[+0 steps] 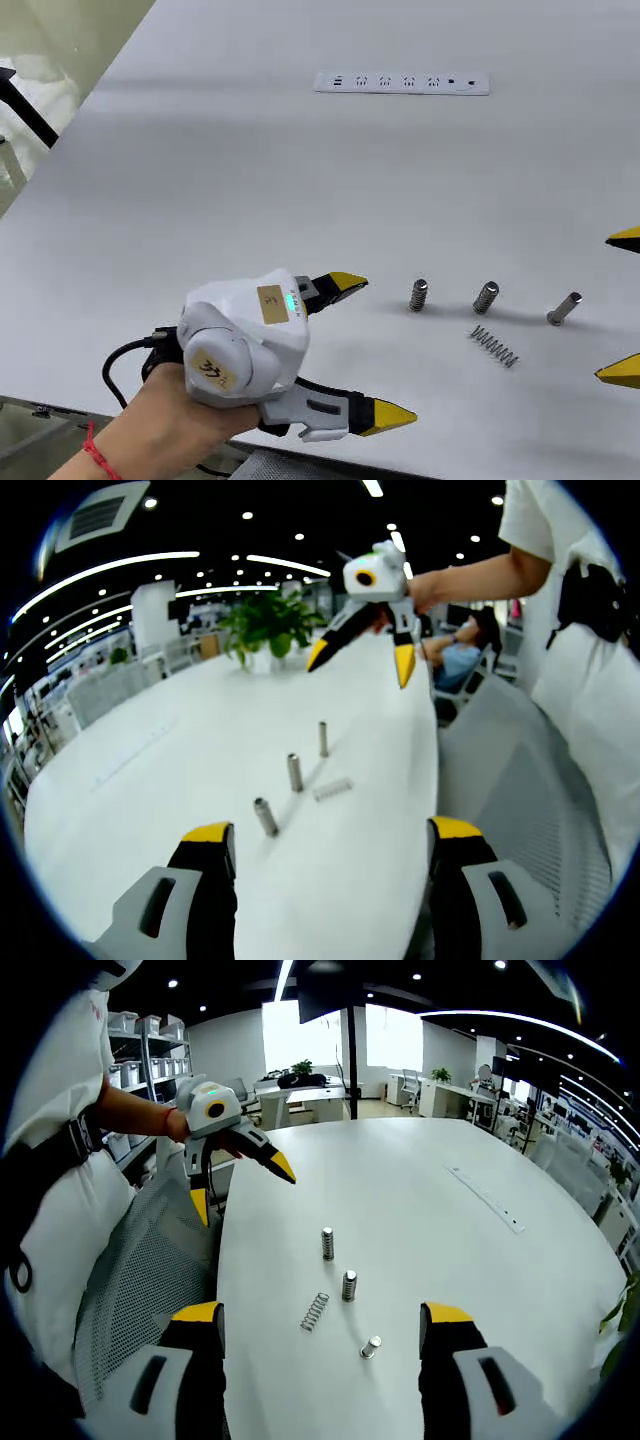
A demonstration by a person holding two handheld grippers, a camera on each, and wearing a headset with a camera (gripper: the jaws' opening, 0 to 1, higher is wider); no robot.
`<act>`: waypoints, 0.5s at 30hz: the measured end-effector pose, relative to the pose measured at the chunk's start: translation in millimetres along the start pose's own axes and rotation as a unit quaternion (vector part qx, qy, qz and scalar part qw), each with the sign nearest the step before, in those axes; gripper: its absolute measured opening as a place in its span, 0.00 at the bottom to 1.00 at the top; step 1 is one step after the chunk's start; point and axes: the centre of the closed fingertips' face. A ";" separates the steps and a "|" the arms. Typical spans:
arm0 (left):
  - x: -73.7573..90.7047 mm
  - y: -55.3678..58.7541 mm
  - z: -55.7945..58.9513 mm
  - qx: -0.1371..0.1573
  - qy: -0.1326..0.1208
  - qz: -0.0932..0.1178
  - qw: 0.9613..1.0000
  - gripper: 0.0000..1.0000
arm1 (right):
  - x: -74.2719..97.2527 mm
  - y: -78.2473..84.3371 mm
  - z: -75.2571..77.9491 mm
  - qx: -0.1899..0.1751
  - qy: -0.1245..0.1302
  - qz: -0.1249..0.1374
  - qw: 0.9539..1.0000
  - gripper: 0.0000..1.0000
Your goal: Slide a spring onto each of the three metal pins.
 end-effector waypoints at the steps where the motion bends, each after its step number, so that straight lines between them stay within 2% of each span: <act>1: -2.6 -1.8 1.9 -0.004 0.003 -0.003 1.000 0.78 | 2.2 3.5 0.2 -0.001 0.001 0.002 1.000 0.82; 5: -18.8 -9.0 14.4 -0.022 0.026 -0.018 0.999 0.72 | 10.1 22.5 -0.7 -0.012 0.009 0.012 1.000 0.86; 7: -28.4 -7.9 20.9 -0.037 0.040 -0.036 0.998 0.71 | 18.4 35.1 2.7 -0.014 0.012 0.011 1.000 0.87; 10: -43.2 -6.7 28.7 -0.065 0.058 -0.057 0.995 0.68 | 25.1 39.8 0.5 -0.025 0.022 0.017 0.999 0.86; 15: -71.9 -9.5 36.1 -0.085 0.082 -0.076 0.990 0.65 | 33.6 49.5 0.4 -0.042 0.043 0.030 0.998 0.84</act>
Point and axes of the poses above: the centre of the closed fingertips' face, and the gripper's own axes: x roughly backward along the fingers, z roughly to its right, y roughly out of its underside, and after that the axes turned 1 degree about -y, right-handed
